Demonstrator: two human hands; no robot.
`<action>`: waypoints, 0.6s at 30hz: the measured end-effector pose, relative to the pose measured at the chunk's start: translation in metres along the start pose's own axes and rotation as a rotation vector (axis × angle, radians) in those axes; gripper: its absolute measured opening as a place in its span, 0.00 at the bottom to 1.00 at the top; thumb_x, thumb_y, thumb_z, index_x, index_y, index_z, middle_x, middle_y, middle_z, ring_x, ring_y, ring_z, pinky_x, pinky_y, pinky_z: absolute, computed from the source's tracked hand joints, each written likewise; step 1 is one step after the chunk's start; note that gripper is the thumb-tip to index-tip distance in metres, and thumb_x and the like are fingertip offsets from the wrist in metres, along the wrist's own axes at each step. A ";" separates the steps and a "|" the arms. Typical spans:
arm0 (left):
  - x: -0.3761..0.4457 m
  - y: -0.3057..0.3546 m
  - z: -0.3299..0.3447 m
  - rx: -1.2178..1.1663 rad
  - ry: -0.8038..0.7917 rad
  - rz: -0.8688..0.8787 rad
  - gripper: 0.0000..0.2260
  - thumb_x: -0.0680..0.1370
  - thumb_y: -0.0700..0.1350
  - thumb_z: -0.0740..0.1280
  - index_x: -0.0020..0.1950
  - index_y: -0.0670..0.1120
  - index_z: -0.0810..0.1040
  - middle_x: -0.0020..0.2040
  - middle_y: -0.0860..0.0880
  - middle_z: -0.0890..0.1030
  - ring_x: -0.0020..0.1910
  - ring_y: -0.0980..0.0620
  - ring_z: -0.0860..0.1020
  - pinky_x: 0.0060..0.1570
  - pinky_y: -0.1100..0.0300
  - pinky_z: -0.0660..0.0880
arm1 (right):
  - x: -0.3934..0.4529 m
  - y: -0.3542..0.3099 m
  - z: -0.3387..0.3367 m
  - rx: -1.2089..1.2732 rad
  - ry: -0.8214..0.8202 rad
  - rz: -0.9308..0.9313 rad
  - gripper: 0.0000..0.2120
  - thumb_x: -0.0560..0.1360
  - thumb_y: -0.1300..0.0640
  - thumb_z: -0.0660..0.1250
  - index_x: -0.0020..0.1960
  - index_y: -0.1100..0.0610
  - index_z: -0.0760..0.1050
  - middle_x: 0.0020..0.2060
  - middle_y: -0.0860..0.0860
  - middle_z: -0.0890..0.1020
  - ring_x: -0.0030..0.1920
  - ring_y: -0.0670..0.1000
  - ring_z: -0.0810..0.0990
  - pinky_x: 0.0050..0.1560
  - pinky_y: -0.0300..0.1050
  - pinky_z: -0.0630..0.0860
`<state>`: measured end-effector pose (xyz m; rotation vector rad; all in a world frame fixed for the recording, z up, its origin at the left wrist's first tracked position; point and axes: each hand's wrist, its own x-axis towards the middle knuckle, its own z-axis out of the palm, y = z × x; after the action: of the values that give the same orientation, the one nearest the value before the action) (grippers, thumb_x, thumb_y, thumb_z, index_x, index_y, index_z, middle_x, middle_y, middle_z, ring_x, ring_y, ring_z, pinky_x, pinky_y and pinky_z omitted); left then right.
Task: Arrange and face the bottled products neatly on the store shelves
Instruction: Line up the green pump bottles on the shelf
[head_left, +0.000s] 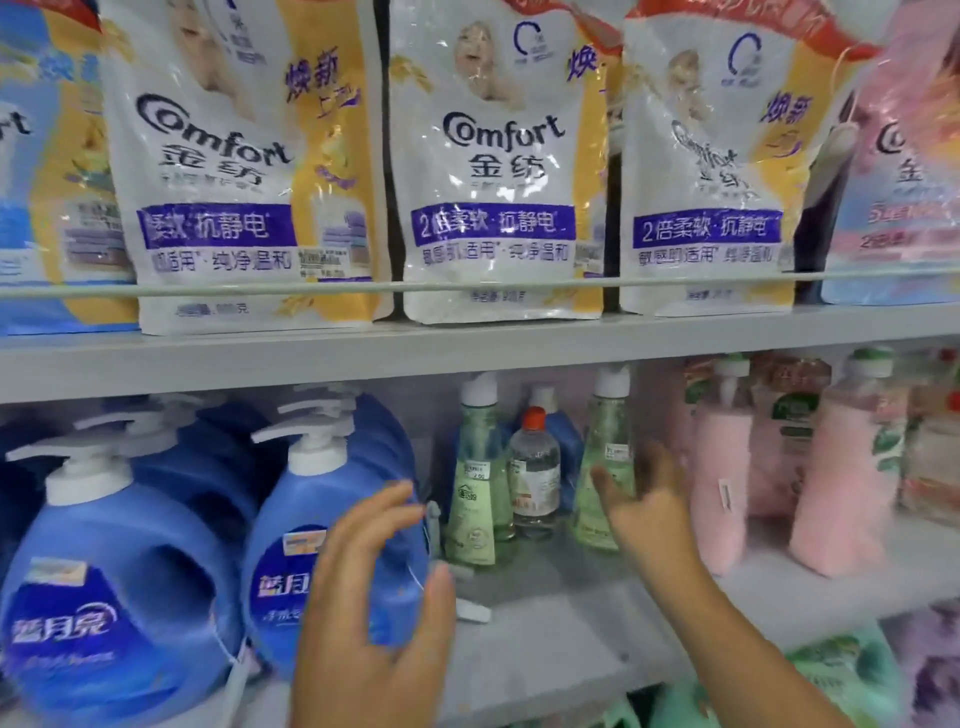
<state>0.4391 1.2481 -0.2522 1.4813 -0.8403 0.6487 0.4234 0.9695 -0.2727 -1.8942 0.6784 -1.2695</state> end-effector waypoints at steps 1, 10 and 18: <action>0.002 0.015 0.035 0.013 -0.033 -0.028 0.20 0.74 0.50 0.71 0.65 0.58 0.74 0.71 0.55 0.74 0.72 0.54 0.71 0.68 0.52 0.70 | 0.014 0.011 0.003 -0.037 -0.052 0.034 0.19 0.73 0.54 0.75 0.60 0.58 0.75 0.51 0.55 0.80 0.51 0.54 0.79 0.48 0.37 0.70; 0.043 -0.088 0.166 0.315 0.042 -0.601 0.27 0.69 0.60 0.72 0.63 0.52 0.69 0.56 0.48 0.80 0.55 0.43 0.81 0.57 0.46 0.78 | 0.037 0.044 0.007 0.004 -0.422 0.130 0.18 0.74 0.51 0.76 0.57 0.49 0.69 0.40 0.39 0.75 0.39 0.43 0.76 0.38 0.37 0.69; -0.008 -0.038 0.171 0.511 0.093 -0.455 0.26 0.71 0.60 0.74 0.65 0.55 0.69 0.55 0.52 0.79 0.53 0.50 0.78 0.53 0.51 0.77 | 0.023 0.050 -0.035 -0.043 -0.574 0.003 0.29 0.73 0.40 0.73 0.68 0.50 0.68 0.54 0.47 0.81 0.52 0.53 0.82 0.49 0.42 0.76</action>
<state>0.4505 1.0785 -0.2964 2.0027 -0.2448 0.6024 0.3984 0.9127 -0.2924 -2.1499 0.4018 -0.6522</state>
